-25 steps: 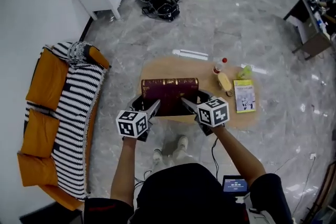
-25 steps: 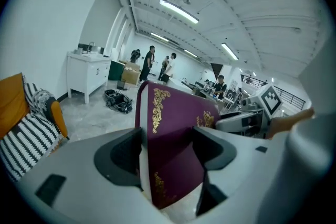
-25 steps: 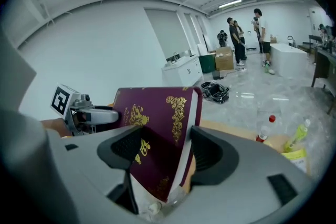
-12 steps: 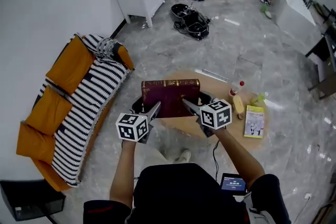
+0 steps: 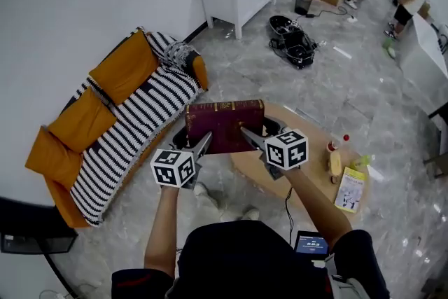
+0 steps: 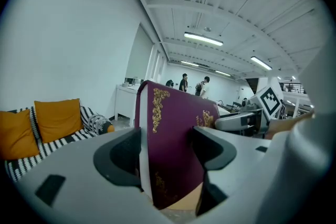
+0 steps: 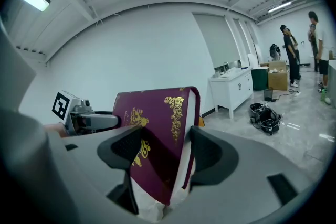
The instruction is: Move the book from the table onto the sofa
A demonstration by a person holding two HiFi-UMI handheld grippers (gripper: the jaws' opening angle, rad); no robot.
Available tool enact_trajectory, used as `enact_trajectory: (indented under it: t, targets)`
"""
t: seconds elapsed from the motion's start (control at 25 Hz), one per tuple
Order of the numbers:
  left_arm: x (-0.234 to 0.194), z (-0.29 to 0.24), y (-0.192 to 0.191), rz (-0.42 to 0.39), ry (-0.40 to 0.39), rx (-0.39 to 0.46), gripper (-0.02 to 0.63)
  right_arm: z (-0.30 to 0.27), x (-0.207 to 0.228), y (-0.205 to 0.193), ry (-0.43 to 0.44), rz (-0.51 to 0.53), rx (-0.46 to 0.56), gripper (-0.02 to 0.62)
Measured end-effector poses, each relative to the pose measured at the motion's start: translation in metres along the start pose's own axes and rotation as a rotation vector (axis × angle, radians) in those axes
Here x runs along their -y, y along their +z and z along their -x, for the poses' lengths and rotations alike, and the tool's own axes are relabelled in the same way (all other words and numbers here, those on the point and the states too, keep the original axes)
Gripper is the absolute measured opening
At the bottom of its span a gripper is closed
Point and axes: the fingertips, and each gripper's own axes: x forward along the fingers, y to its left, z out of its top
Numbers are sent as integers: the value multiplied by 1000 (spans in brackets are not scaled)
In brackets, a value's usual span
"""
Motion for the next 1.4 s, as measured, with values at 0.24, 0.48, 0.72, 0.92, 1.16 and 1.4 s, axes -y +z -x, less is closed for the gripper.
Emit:
enact_trajectory:
  t: [0.24,0.48,0.72,0.92,1.16,1.4]
  targets:
    - [-37,7,8,2,63,44,319,-41,-12,14,58,21,2,307]
    - [-137,30,53,32,77,86,319,-128,-62,68,68,52,-2,307]
    - [-213,48,77,35,99,110,319,-197,-99,98,92,66,5,307]
    - [-281,70,89,50,131,123,319,-259,-137,115,115,78,-9,305]
    - [-342,93,91,89,163,147,319,-316,-175,127,146,109,-22,305]
    - [-392,109,95,111,191,168,319,-363,-202,138,172,123,-32,305]
